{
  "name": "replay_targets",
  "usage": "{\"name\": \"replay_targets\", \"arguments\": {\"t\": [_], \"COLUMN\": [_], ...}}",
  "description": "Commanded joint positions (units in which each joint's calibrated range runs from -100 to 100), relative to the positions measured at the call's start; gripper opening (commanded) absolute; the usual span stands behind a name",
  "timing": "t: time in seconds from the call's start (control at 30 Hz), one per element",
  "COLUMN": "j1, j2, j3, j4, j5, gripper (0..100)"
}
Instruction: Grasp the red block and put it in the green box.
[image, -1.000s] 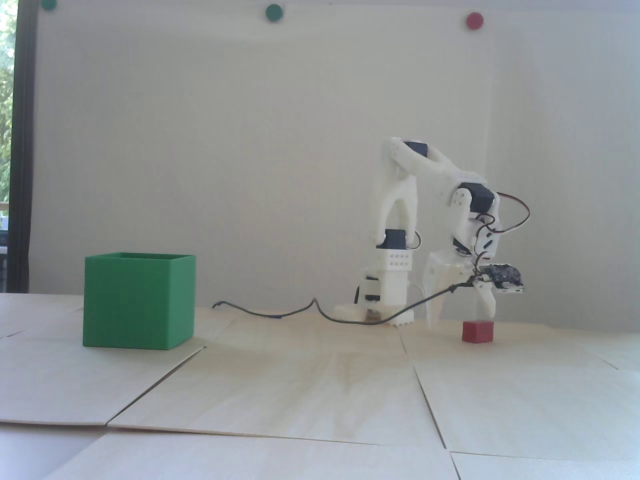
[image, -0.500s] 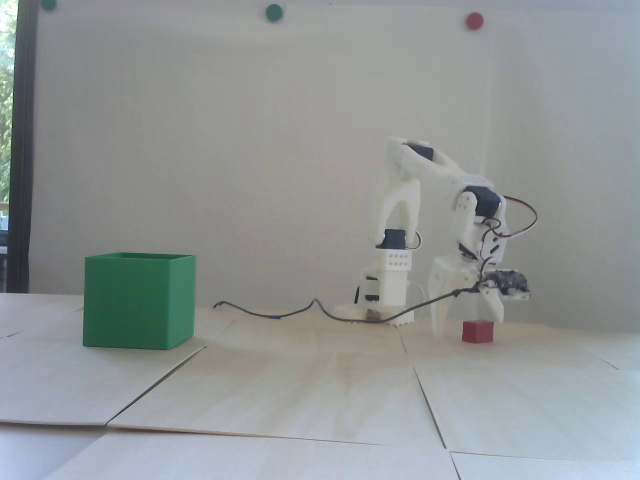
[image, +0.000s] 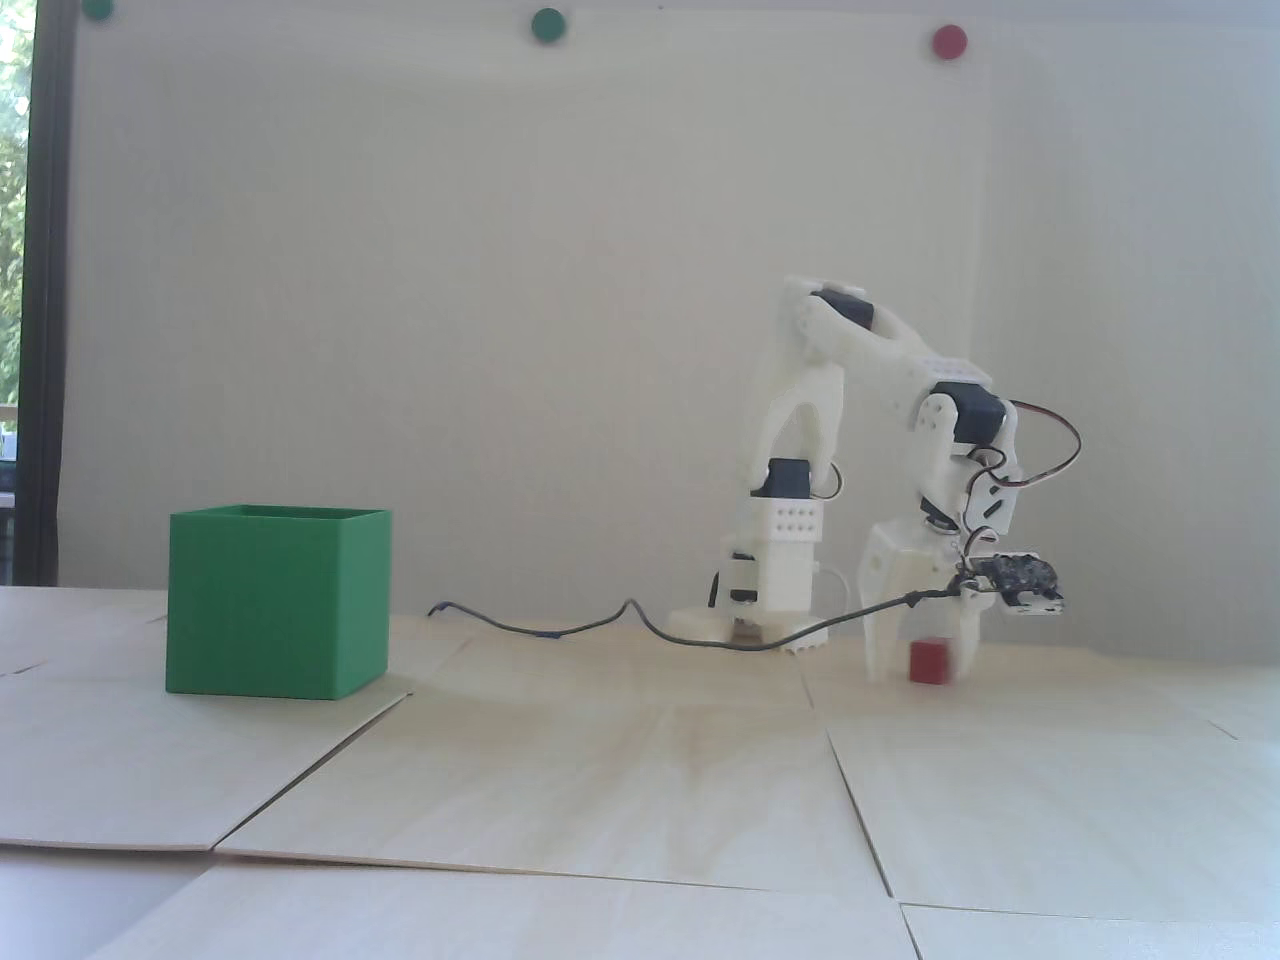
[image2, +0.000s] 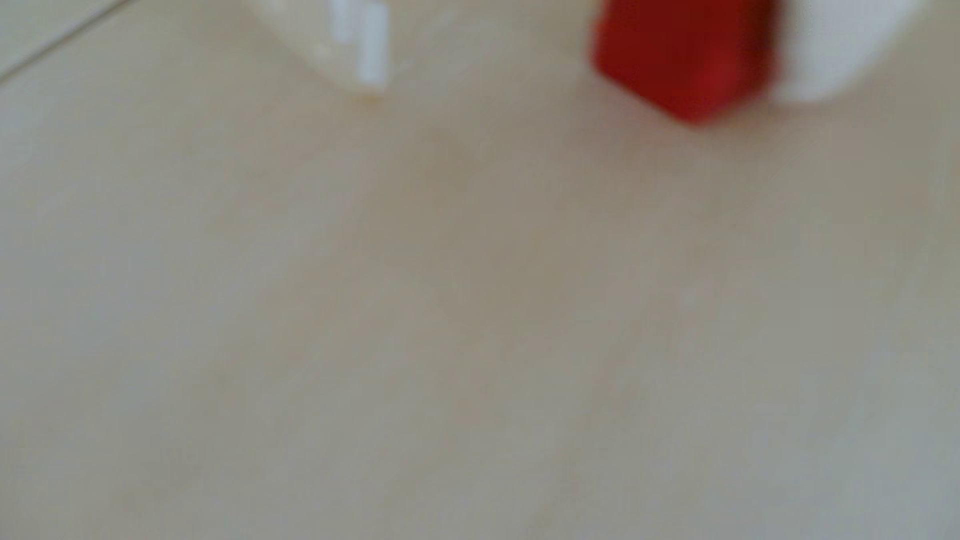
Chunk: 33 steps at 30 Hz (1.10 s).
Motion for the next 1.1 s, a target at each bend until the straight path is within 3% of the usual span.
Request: {"name": "replay_targets", "arguments": {"t": [0.0, 0.1, 0.17, 0.23, 0.33, 0.4, 0.67, 0.8, 1.07], "j1": [0.3, 0.3, 0.3, 0.3, 0.3, -0.1, 1.5, 7.7, 17.3], "j2": [-1.1, -1.3, -1.4, -1.5, -1.6, -1.6, -9.3, -10.6, -9.5], "j3": [-3.4, -3.4, -3.4, -3.5, -3.4, -3.4, -1.0, 1.4, 1.5], "j4": [-0.8, -0.8, -0.8, -0.8, -0.8, -0.8, -0.5, -0.7, 0.1], "j5": [0.2, 0.1, 0.0, -0.1, -0.1, 0.0, -0.2, -6.0, -9.1], "gripper": [8, 1, 5, 14, 36, 43, 43, 43, 43]}}
